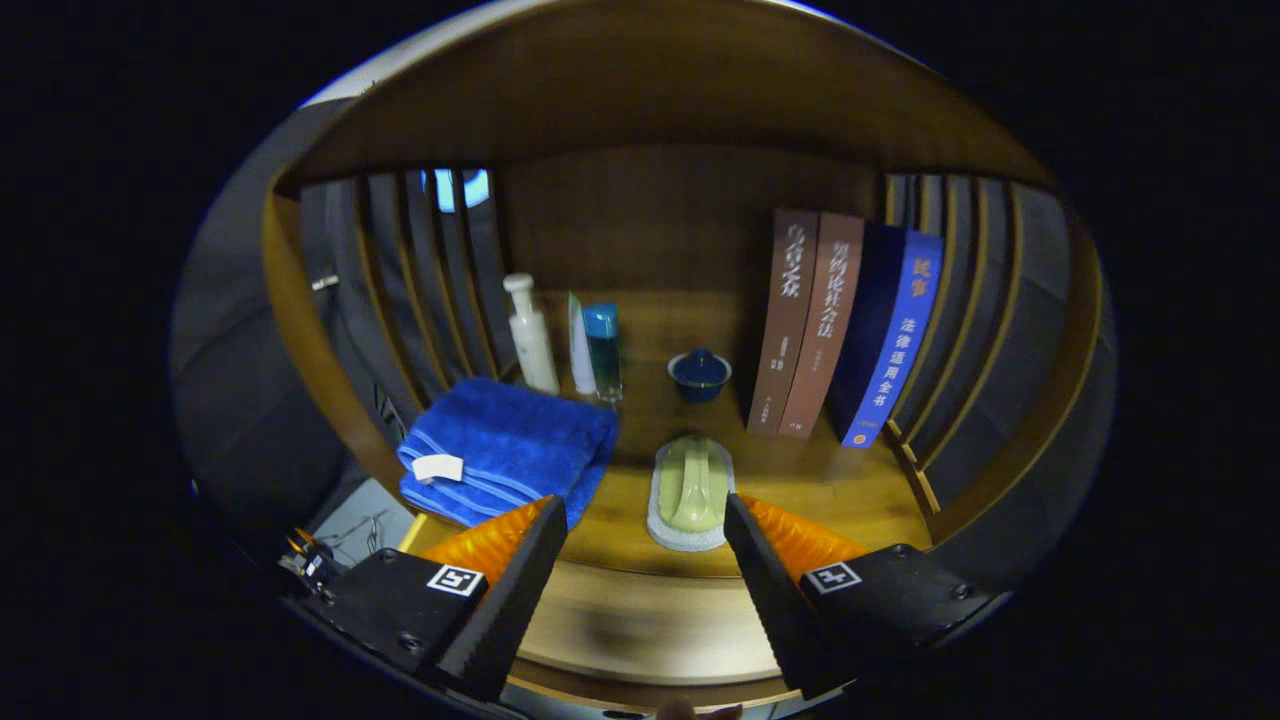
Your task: Pull open the drawer, take out the items inside it, and place them on the countertop above the cabinet.
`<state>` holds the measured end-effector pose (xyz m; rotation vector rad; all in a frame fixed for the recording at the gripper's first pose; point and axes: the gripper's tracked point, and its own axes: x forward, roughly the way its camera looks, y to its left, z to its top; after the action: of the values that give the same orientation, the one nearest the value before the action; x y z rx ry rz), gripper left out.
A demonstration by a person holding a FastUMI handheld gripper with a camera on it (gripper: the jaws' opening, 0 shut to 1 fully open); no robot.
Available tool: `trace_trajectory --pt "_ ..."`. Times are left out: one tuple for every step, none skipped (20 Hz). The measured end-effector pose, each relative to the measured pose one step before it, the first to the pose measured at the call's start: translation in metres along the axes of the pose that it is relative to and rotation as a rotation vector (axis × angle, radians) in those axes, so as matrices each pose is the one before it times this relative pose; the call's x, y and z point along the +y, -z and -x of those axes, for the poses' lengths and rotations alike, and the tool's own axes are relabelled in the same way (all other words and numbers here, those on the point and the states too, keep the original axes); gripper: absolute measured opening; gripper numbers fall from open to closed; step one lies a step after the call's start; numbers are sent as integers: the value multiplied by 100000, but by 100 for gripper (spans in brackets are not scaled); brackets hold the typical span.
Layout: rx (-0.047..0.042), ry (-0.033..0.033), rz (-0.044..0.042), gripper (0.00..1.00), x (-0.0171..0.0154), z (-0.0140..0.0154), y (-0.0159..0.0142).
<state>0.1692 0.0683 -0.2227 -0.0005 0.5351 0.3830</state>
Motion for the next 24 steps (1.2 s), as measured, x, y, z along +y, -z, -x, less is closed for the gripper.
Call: trace_trajectory --pt "-6194 -2039 -1823 100 691 1623 -188" --pt "-6031 -827 -752 100 570 1706 -107" --pt "-5203 -170 -876 100 79 1828 39" --pt "-4102 92 -716 100 370 1641 305" --pt "-2945 501 -905 100 217 1440 574" --pt "-1874 -144 -734 100 356 1393 732" --pt "-2880 917 215 100 297 1533 331" --pt "-1928 -1 1330 100 423 1003 672" --pt "-1508 536 2092 100 358 915 849" --pt "-2376 175 1393 100 266 848 782" --pt "-2012 647 516 100 311 762 790" --pt "-2825 1489 -276 99 203 724 732" --pt "-1163 924 472 99 253 521 1106" --pt "-733 1148 1419 99 81 427 1272" --pt "151 965 2043 99 -72 314 1483" --pt "414 1788 1364 99 -296 150 1281" --pt "365 896 820 99 -270 153 1421" --pt "595 2179 1433 99 -741 73 1478" --pt "1028 2112 940 99 -790 133 1529" --pt "966 1489 -19 99 -498 -194 1417" --pt "1232 50 -1296 99 -130 -28 1331" --pt "1761 424 -1272 99 -216 -77 1352" --pt "1869 768 -877 100 -389 -219 1120" --pt "834 203 -826 100 -236 -248 576"
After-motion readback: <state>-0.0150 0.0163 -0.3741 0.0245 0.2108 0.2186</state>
